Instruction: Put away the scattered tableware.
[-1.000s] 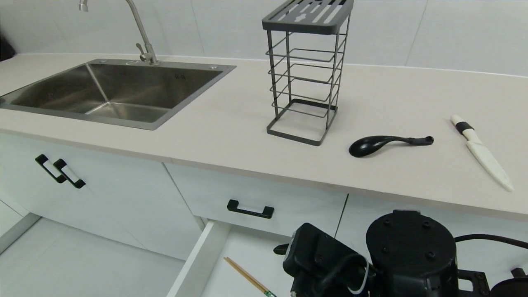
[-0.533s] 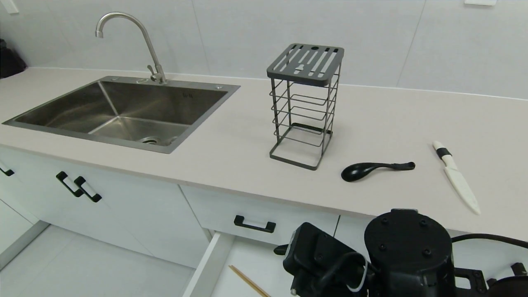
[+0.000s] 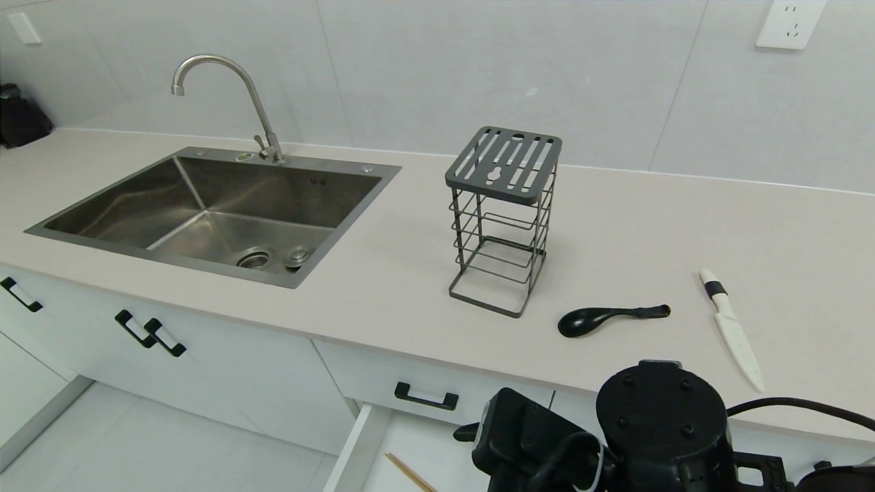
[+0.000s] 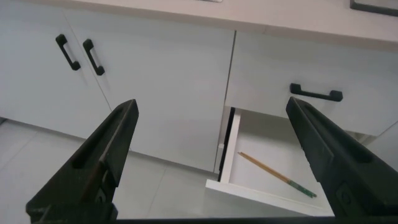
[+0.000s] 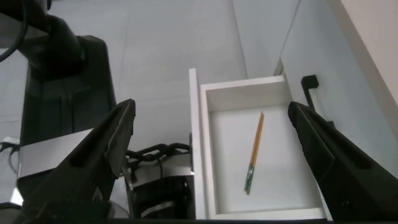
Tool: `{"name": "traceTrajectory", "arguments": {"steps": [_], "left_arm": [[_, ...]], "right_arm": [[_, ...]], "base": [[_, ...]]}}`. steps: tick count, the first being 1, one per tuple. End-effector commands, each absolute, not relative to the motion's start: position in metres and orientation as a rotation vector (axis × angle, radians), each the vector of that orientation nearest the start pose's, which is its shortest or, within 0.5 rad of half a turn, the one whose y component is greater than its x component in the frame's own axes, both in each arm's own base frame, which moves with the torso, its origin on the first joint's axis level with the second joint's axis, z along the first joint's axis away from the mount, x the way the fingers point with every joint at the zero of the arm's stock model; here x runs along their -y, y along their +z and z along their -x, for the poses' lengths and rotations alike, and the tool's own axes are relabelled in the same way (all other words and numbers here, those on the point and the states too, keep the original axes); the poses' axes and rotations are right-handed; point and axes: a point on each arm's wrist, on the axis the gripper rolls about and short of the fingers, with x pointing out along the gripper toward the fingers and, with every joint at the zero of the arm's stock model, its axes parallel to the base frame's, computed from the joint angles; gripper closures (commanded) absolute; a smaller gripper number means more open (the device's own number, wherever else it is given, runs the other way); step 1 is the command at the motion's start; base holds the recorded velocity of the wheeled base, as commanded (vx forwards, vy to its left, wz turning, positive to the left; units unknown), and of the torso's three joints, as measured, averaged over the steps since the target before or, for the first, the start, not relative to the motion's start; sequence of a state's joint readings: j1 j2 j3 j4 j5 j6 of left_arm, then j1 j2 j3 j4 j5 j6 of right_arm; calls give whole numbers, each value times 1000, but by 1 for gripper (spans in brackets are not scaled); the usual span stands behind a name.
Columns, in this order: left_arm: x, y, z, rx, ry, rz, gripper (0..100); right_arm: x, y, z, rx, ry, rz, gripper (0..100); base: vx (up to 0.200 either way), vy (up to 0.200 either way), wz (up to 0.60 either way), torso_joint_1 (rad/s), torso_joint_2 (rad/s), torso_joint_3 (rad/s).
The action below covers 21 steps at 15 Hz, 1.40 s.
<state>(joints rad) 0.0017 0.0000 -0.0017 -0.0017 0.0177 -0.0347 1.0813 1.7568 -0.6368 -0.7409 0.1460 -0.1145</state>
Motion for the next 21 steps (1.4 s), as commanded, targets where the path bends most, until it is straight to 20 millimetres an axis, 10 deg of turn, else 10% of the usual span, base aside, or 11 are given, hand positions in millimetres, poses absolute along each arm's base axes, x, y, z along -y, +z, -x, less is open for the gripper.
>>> {"name": "traceTrajectory", "arguments": {"steps": [1, 15, 19, 21], "left_arm": [[0, 76, 23, 3, 20, 35, 0], [0, 76, 23, 3, 20, 35, 0], [0, 76, 23, 3, 20, 35, 0], [0, 76, 23, 3, 20, 35, 0]], "right_arm": [[-256, 125, -136, -329, 1220, 274, 0], [-191, 148, -163, -331, 898, 96, 0], [-120, 144, -181, -311, 672, 183, 0], [-118, 150, -187, -286, 667, 173, 0]], "base": [[0, 0, 0, 71, -124, -61], [0, 0, 0, 3, -5, -2], [0, 0, 0, 0, 0, 0], [0, 0, 0, 0, 0, 0]]}}
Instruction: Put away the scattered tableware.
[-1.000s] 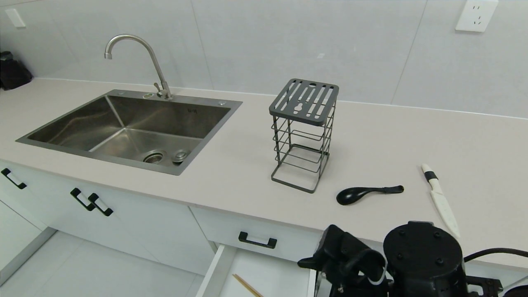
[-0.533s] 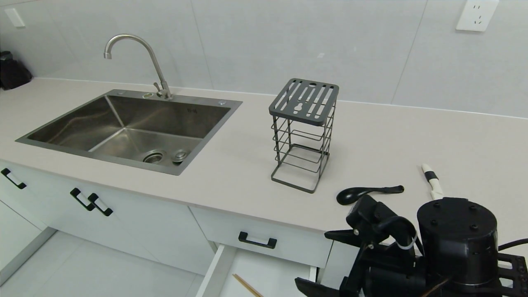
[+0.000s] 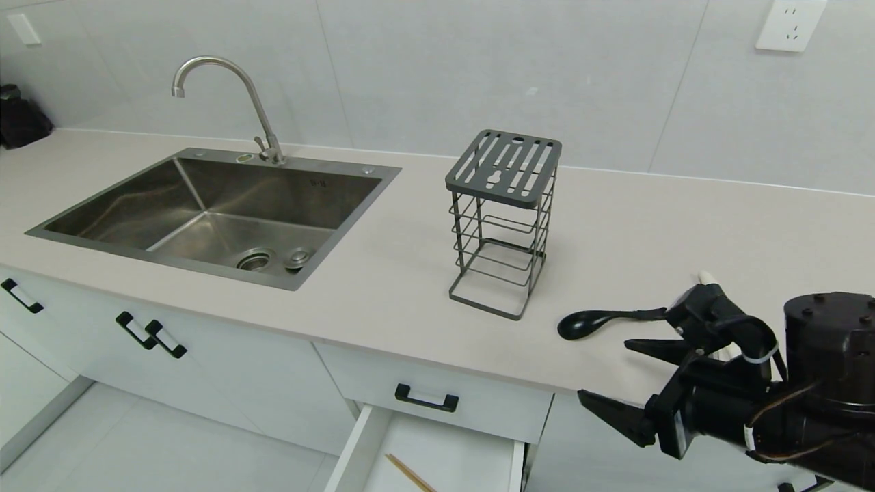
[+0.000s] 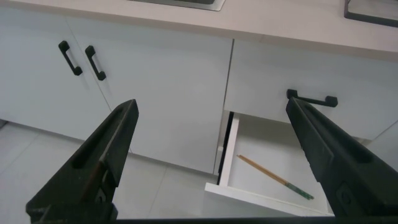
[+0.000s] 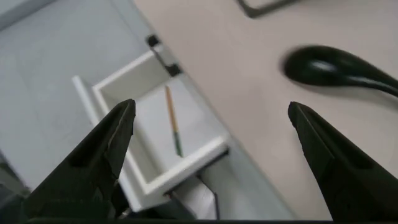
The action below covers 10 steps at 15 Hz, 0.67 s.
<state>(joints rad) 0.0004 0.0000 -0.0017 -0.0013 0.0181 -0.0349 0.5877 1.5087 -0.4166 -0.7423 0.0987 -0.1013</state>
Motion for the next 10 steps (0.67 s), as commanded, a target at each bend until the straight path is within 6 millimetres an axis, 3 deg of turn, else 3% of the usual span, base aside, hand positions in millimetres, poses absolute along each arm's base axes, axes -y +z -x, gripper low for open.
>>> {"name": "traceTrajectory", "arguments": {"steps": [1, 2, 6, 10], "left_arm": [[0, 76, 23, 3, 20, 35, 0], [0, 76, 23, 3, 20, 35, 0], [0, 76, 23, 3, 20, 35, 0], [0, 76, 23, 3, 20, 35, 0]], "right_arm": [[-117, 153, -193, -276, 663, 171, 0], [-117, 154, -197, -270, 659, 177, 0], [-85, 150, -230, -243, 629, 301, 0], [-90, 145, -254, -227, 716, 325, 0]], "base": [[0, 0, 0, 0, 0, 0], [0, 0, 0, 0, 0, 0], [0, 0, 0, 0, 0, 0], [0, 0, 0, 0, 0, 0]]}}
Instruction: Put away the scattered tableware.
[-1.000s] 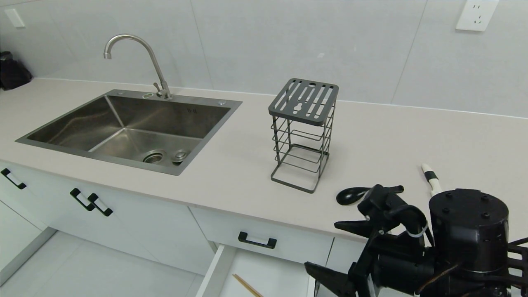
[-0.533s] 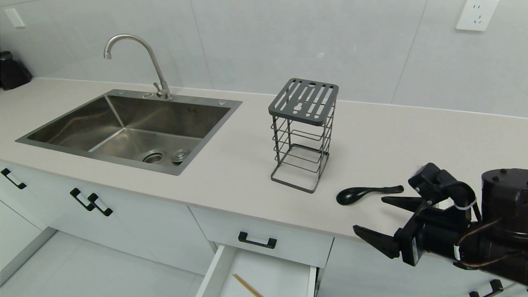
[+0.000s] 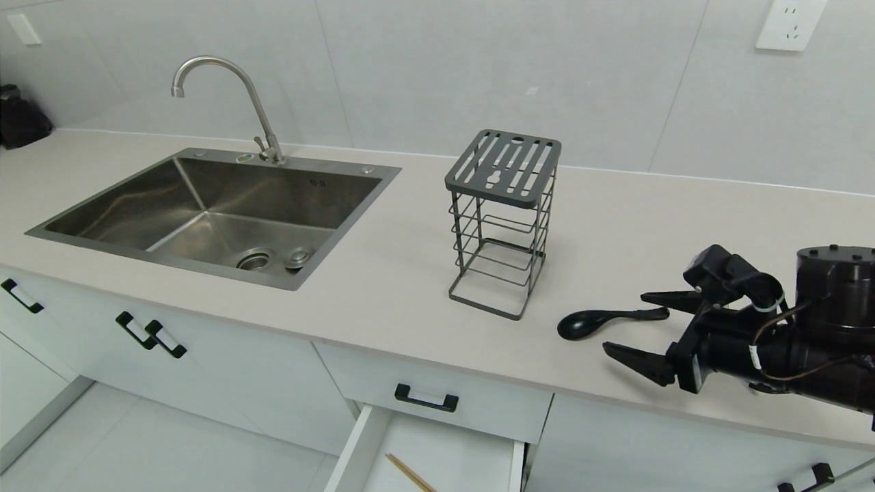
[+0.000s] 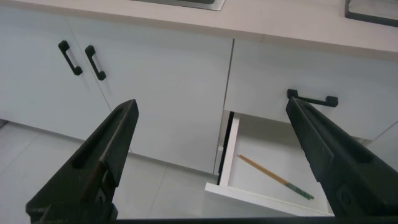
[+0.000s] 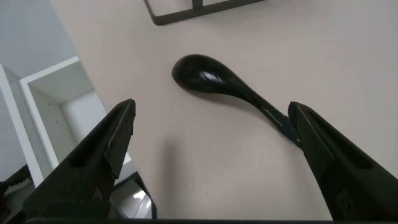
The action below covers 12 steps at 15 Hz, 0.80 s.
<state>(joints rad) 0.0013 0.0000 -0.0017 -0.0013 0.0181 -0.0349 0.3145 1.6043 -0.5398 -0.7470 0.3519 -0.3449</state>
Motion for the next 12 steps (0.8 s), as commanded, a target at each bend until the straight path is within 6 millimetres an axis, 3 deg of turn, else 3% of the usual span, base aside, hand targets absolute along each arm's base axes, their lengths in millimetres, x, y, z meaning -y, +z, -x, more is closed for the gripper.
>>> {"name": "traceTrajectory", "arguments": {"steps": [1, 8, 12], "left_arm": [[0, 76, 23, 3, 20, 35, 0], [0, 76, 23, 3, 20, 35, 0], [0, 76, 23, 3, 20, 35, 0]], "right_arm": [[-92, 145, -261, -222, 727, 322, 0], [-94, 128, -274, -267, 754, 343, 0], [-88, 129, -286, -255, 723, 351, 0]], "base": [[0, 0, 0, 0, 0, 0], [0, 0, 0, 0, 0, 0], [0, 0, 0, 0, 0, 0]]}}
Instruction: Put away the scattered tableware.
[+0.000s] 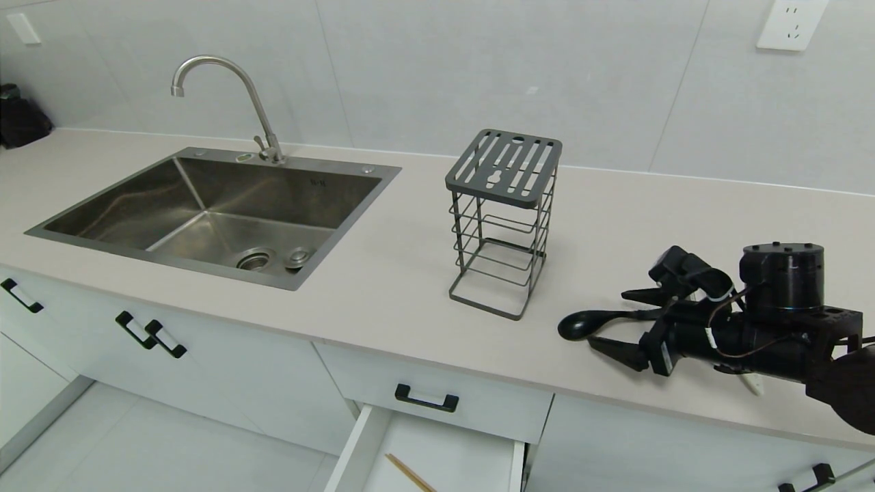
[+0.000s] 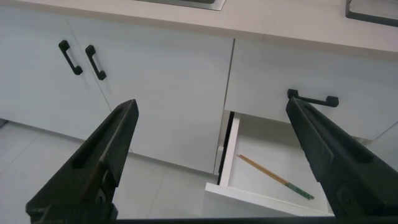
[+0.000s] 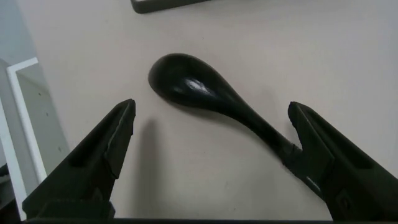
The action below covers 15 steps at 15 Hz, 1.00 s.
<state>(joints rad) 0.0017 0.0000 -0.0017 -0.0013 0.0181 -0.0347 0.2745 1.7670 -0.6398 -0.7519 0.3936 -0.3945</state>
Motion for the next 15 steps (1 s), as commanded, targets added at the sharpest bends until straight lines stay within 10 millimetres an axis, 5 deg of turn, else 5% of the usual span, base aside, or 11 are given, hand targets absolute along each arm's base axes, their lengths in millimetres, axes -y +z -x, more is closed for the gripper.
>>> {"name": "traceTrajectory", "arguments": {"steps": [1, 12, 13, 15], "left_arm": [[0, 76, 23, 3, 20, 35, 0], [0, 76, 23, 3, 20, 35, 0], [0, 76, 23, 3, 20, 35, 0], [0, 76, 23, 3, 20, 35, 0]], "right_arm": [[-88, 128, -286, -257, 726, 351, 0], [-94, 115, -308, -274, 735, 347, 0], [-94, 115, -308, -271, 738, 346, 100], [-94, 117, -306, -262, 740, 346, 100]], "base": [[0, 0, 0, 0, 0, 0], [0, 0, 0, 0, 0, 0], [0, 0, 0, 0, 0, 0], [0, 0, 0, 0, 0, 0]]}}
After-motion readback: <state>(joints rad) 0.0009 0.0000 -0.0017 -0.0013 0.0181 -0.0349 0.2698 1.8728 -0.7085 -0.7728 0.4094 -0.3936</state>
